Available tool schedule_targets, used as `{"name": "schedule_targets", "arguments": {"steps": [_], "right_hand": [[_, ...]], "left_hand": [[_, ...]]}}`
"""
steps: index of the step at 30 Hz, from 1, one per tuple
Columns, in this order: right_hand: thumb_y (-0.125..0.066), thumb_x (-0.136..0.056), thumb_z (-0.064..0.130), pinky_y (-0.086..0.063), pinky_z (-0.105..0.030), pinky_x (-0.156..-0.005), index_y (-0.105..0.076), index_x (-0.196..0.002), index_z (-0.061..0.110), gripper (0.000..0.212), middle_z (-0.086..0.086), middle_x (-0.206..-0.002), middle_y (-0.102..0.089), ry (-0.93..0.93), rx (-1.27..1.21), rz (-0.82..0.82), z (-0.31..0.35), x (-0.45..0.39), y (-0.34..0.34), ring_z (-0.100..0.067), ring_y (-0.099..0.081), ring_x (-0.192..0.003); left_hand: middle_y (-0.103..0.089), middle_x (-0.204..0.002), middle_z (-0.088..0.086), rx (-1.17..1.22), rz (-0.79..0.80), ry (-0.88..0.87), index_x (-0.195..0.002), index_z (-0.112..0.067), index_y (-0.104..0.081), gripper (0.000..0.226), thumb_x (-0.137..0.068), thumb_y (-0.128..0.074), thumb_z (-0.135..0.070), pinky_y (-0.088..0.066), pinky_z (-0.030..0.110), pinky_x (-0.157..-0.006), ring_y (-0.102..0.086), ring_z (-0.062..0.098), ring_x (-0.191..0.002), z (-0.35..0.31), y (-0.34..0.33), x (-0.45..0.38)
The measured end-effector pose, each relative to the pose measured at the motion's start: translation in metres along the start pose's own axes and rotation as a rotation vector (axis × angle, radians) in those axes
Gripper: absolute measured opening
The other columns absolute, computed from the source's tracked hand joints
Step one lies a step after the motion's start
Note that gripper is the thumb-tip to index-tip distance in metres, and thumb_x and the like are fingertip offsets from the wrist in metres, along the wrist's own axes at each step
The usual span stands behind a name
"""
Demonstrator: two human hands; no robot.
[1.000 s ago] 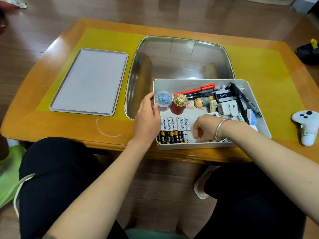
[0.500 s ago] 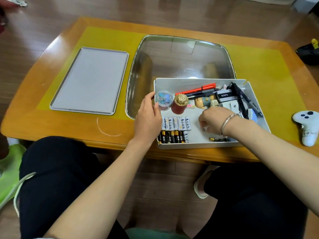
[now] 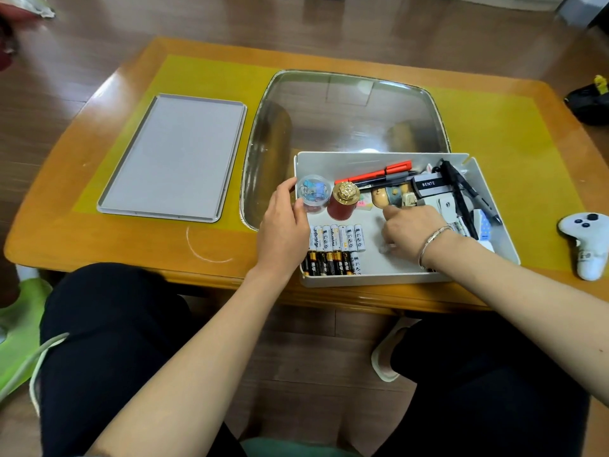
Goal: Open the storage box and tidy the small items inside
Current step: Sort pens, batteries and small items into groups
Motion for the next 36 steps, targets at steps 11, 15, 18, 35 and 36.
{"name": "schedule_targets", "arguments": {"steps": [11, 15, 18, 35, 36], "right_hand": [[-0.082, -0.071, 0.026, -0.045, -0.018, -0.045, -0.051, -0.11, 0.015, 0.05, 0.003, -0.058, -0.068, -0.206, -0.931, 0.332, 0.006, 0.003, -0.036, -0.009, -0.061, -0.044], [-0.078, -0.074, 0.013, -0.06, -0.035, -0.063, -0.038, -0.13, 0.015, 0.068, -0.005, -0.075, -0.074, -0.209, -0.995, 0.34, 0.009, 0.001, -0.039, -0.019, -0.068, -0.058], [-0.073, -0.076, 0.004, -0.06, -0.04, -0.063, -0.034, -0.136, 0.019, 0.074, -0.007, -0.077, -0.074, -0.219, -1.057, 0.308, 0.01, -0.002, -0.036, -0.023, -0.07, -0.061], [-0.074, -0.076, 0.006, -0.06, -0.04, -0.065, -0.029, -0.142, 0.02, 0.081, -0.003, -0.087, -0.062, -0.257, -1.134, 0.267, 0.01, -0.007, -0.043, -0.024, -0.071, -0.066], [-0.074, -0.076, 0.007, -0.06, -0.041, -0.066, -0.03, -0.141, 0.019, 0.079, -0.003, -0.087, -0.062, -0.249, -1.129, 0.268, 0.011, -0.007, -0.043, -0.025, -0.07, -0.068]], "left_hand": [[-0.055, -0.132, -0.001, 0.002, -0.01, -0.02, -0.137, -0.016, -0.043, 0.036, -0.1, -0.043, -0.02, -0.052, 0.019, -0.075, -0.054, 0.009, -0.112, -0.003, 0.002, 0.0], [-0.055, -0.132, -0.001, 0.011, -0.011, -0.011, -0.137, -0.016, -0.043, 0.037, -0.1, -0.043, -0.02, -0.051, 0.016, -0.072, -0.055, 0.01, -0.113, -0.002, 0.002, 0.0], [-0.055, -0.132, -0.001, 0.016, -0.008, -0.006, -0.137, -0.016, -0.043, 0.037, -0.1, -0.043, -0.02, -0.053, 0.02, -0.073, -0.055, 0.012, -0.113, -0.002, 0.002, 0.0], [-0.053, -0.133, -0.002, 0.012, -0.016, -0.002, -0.137, -0.018, -0.043, 0.037, -0.1, -0.043, -0.021, -0.042, 0.006, -0.068, -0.052, 0.006, -0.113, 0.0, 0.001, 0.0], [-0.053, -0.133, -0.002, 0.014, -0.015, -0.002, -0.137, -0.018, -0.043, 0.037, -0.1, -0.043, -0.021, -0.042, 0.006, -0.068, -0.052, 0.006, -0.114, 0.001, 0.001, 0.0]]}}
Point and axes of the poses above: each hand's wrist, its own x-axis away from the middle knuckle, its own y-axis out of the back of the hand, z = x × y, the point moved 10 cm from there along -x, towards the middle knuckle
